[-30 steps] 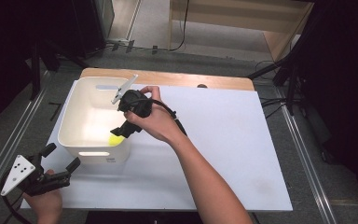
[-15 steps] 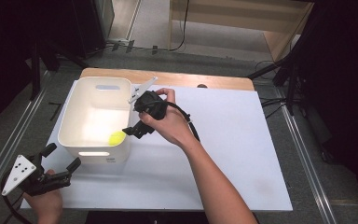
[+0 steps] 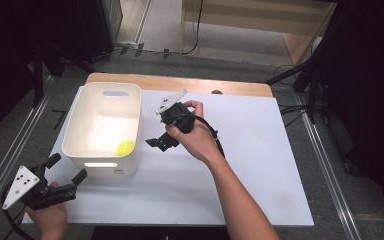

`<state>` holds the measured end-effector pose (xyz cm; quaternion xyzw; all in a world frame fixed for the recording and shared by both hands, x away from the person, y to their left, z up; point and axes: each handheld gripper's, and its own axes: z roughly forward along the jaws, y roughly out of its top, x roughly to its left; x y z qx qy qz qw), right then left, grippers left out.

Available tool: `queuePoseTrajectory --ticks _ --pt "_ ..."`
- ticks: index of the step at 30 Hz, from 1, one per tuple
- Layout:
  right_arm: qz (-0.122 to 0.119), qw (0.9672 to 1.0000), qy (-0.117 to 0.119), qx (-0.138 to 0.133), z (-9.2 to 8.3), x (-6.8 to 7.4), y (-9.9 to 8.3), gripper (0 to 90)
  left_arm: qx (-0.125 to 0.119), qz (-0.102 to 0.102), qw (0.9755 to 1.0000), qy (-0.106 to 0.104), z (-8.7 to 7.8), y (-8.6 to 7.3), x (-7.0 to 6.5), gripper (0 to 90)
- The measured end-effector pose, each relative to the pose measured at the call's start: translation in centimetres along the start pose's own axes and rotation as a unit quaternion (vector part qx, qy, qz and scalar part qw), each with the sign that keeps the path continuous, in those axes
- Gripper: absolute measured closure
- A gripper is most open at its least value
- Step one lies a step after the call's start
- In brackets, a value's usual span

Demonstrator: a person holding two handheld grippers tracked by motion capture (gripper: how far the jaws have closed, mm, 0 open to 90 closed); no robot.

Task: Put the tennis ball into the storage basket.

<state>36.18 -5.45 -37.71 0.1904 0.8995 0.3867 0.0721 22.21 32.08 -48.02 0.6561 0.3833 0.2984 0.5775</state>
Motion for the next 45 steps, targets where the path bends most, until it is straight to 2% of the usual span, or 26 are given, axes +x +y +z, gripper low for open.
queuePoseTrajectory --ticks 11,23,45 --pt "0.032 0.9990 -0.020 -0.023 -1.6 -0.6 -3.4 0.0 0.001 0.001 1.0000 0.001 0.0 0.0 0.0 1.4" --pt "0.063 0.9956 -0.046 -0.051 -4.2 -1.2 -7.3 0.0 0.003 0.004 1.0000 0.003 0.1 0.0 -0.1 1.4" --pt "0.094 0.9897 -0.077 -0.075 -6.1 -1.2 -12.5 0.0 0.005 0.006 1.0000 0.001 0.1 0.0 -0.2 1.4"
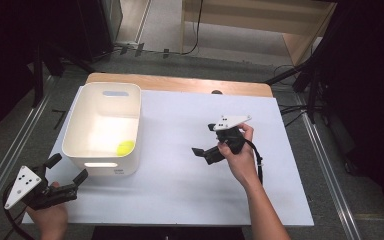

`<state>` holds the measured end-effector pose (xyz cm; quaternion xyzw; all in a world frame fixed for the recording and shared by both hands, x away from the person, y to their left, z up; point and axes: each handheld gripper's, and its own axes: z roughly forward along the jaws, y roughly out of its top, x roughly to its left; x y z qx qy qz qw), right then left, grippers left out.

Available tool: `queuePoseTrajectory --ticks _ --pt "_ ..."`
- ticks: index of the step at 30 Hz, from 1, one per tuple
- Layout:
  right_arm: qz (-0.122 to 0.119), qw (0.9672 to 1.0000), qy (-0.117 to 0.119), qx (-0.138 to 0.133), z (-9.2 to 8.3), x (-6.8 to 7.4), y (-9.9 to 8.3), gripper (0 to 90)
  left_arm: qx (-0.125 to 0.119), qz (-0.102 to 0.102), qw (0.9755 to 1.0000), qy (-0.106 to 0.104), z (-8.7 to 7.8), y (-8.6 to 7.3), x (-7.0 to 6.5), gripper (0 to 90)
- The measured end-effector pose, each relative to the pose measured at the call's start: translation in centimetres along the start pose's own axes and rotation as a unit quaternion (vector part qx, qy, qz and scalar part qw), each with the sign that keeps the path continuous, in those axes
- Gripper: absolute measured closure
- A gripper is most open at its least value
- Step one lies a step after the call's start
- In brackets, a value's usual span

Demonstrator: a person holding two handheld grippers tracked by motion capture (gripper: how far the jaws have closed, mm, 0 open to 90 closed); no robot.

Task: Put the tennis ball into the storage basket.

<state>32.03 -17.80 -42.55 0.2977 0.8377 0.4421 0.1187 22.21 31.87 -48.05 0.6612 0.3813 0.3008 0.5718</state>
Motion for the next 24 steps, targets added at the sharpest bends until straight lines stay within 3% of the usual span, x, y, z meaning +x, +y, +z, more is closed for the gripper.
queuePoseTrajectory --ticks 24 --pt "0.033 0.9988 -0.027 -0.023 -2.6 -0.9 -5.1 0.0 0.003 0.004 1.0000 0.002 0.1 0.0 -0.2 1.4"
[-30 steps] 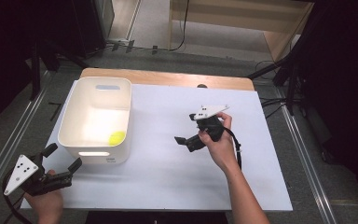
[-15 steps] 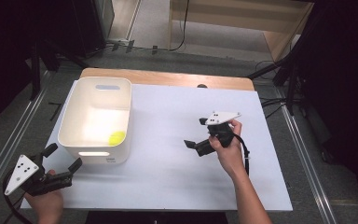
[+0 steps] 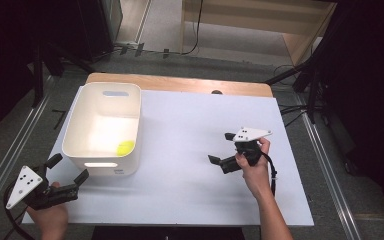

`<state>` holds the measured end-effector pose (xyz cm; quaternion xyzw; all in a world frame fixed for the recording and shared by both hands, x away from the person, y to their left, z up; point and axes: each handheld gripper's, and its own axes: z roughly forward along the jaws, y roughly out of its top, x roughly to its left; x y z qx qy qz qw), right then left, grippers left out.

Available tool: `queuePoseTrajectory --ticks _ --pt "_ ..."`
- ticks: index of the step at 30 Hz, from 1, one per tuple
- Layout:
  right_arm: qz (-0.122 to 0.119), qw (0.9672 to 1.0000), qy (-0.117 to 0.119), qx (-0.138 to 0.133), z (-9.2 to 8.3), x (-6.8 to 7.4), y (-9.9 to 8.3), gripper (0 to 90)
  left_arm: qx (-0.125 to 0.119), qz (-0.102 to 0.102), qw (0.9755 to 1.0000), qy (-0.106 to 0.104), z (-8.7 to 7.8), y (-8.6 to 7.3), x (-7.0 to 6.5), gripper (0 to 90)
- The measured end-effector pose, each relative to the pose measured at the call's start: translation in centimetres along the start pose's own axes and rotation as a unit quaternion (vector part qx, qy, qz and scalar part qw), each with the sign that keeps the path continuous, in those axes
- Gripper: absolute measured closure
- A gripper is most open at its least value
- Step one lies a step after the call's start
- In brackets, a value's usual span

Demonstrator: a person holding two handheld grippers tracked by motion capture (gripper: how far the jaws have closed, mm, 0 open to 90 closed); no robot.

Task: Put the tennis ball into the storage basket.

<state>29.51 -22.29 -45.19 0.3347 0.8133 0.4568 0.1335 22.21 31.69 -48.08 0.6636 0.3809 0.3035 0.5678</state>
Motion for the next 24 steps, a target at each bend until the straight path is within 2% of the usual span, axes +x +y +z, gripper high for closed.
queuePoseTrajectory --ticks 19,24 --pt "0.028 0.9990 -0.023 -0.026 -2.4 -0.9 -3.7 0.0 0.006 0.007 1.0000 -0.001 0.1 0.0 -0.1 1.4" --pt "0.036 0.9986 -0.029 -0.025 -2.8 -1.0 -4.7 0.0 0.005 0.006 1.0000 -0.001 0.1 0.0 -0.1 1.4"
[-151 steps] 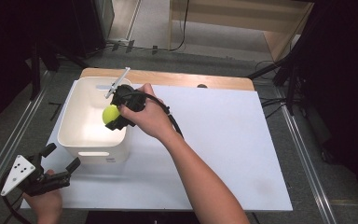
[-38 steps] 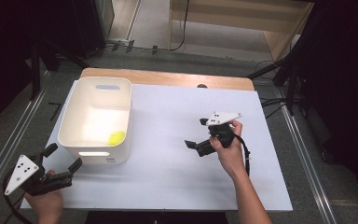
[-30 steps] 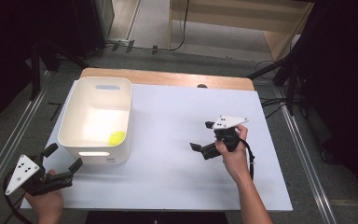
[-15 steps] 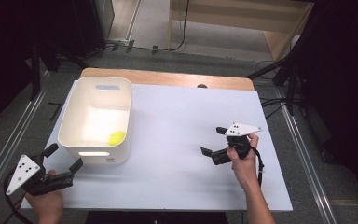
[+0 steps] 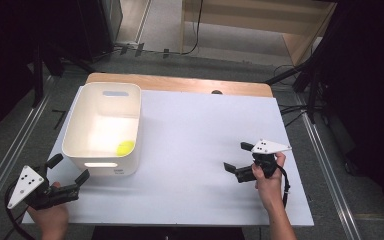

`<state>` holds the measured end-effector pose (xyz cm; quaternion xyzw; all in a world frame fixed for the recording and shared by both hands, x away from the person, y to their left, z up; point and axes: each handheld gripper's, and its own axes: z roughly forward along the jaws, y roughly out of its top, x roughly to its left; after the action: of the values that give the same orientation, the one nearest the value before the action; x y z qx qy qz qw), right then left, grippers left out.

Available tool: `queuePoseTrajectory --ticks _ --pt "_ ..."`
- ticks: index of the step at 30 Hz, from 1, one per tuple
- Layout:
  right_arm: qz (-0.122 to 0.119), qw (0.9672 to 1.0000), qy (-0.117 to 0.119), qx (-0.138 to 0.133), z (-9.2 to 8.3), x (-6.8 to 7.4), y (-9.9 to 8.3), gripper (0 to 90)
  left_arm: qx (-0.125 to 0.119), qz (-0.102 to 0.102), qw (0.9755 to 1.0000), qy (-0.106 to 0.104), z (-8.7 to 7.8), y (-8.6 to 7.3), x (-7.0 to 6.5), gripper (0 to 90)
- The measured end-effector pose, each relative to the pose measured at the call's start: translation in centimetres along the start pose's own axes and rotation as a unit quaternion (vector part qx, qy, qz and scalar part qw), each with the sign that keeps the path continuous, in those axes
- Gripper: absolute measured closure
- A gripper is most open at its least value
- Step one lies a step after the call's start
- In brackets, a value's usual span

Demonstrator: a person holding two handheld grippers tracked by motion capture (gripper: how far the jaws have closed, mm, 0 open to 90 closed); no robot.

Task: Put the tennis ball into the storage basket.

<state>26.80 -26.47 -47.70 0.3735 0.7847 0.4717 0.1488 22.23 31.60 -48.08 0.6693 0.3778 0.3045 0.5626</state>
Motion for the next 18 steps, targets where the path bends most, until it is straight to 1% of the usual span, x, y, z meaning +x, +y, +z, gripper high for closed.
queuePoseTrajectory --ticks 7,8,13,16,18 --pt "0.005 0.9998 -0.009 -0.016 -0.9 -0.5 -1.0 0.0 0.003 0.001 1.0000 0.000 0.0 0.0 -0.1 1.4" --pt "0.009 0.9997 -0.008 -0.019 -1.0 -0.6 -1.3 0.0 0.003 0.001 1.0000 -0.001 0.0 0.0 0.0 1.4" --pt "0.026 0.9991 -0.015 -0.030 -2.0 -1.1 -2.5 0.0 0.000 -0.003 1.0000 -0.002 -0.1 0.0 0.1 1.4" --pt "0.036 0.9985 -0.022 -0.036 -2.7 -1.4 -3.0 0.0 0.001 -0.002 1.0000 -0.004 -0.1 0.0 0.1 1.4" --pt "0.038 0.9981 -0.031 -0.038 -3.1 -1.6 -3.3 0.0 -0.003 -0.007 1.0000 -0.005 -0.1 0.0 0.1 1.4"
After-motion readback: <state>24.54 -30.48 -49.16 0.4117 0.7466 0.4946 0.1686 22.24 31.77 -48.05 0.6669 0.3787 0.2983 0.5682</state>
